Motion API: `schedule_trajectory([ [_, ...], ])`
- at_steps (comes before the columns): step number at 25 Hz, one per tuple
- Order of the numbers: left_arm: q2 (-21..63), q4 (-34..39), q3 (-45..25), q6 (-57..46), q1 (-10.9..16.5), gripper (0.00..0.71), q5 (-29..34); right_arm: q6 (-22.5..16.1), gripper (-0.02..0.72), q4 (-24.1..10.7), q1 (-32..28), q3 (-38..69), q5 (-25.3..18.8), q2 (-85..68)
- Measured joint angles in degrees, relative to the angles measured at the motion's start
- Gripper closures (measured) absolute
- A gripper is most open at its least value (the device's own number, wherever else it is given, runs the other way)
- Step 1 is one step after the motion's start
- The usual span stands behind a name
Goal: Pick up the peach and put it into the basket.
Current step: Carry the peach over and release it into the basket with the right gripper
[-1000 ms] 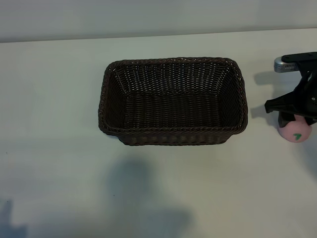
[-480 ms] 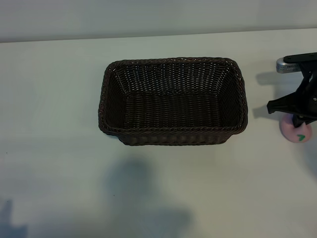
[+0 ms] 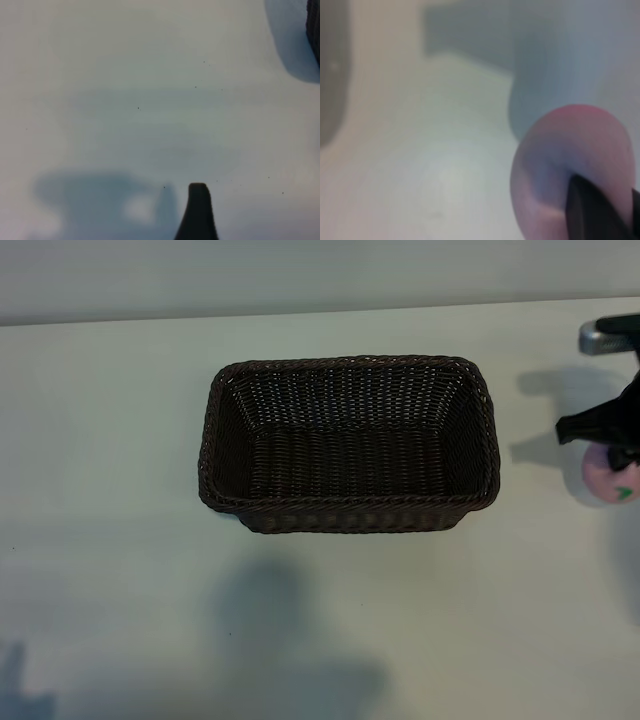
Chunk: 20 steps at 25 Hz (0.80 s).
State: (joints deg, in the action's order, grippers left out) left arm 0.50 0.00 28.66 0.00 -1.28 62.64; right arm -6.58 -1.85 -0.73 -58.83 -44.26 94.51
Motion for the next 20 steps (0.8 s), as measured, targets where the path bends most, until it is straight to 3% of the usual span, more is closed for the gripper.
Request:
schedule_trajectory([
  [7,0.00,0.69,0.00,0.00,0.00,0.118,0.00,1.13,0.662,0.00,0.00,-5.58,-8.53,-5.51],
  [12,0.00,0.69,0.00,0.00,0.00,0.118,0.00,1.39,0.662,0.53,0.00,-10.71,-11.42,-5.63],
  [15,0.00,0.69,0.00,-0.34,0.00,0.118,0.00,3.48,0.662,3.09,0.00,-13.33,-12.49,-5.63],
  [20,0.00,0.63,0.00,-0.34,0.00,0.118,0.00,8.09,0.662,10.51,0.21,-17.13,-13.70,-5.63],
])
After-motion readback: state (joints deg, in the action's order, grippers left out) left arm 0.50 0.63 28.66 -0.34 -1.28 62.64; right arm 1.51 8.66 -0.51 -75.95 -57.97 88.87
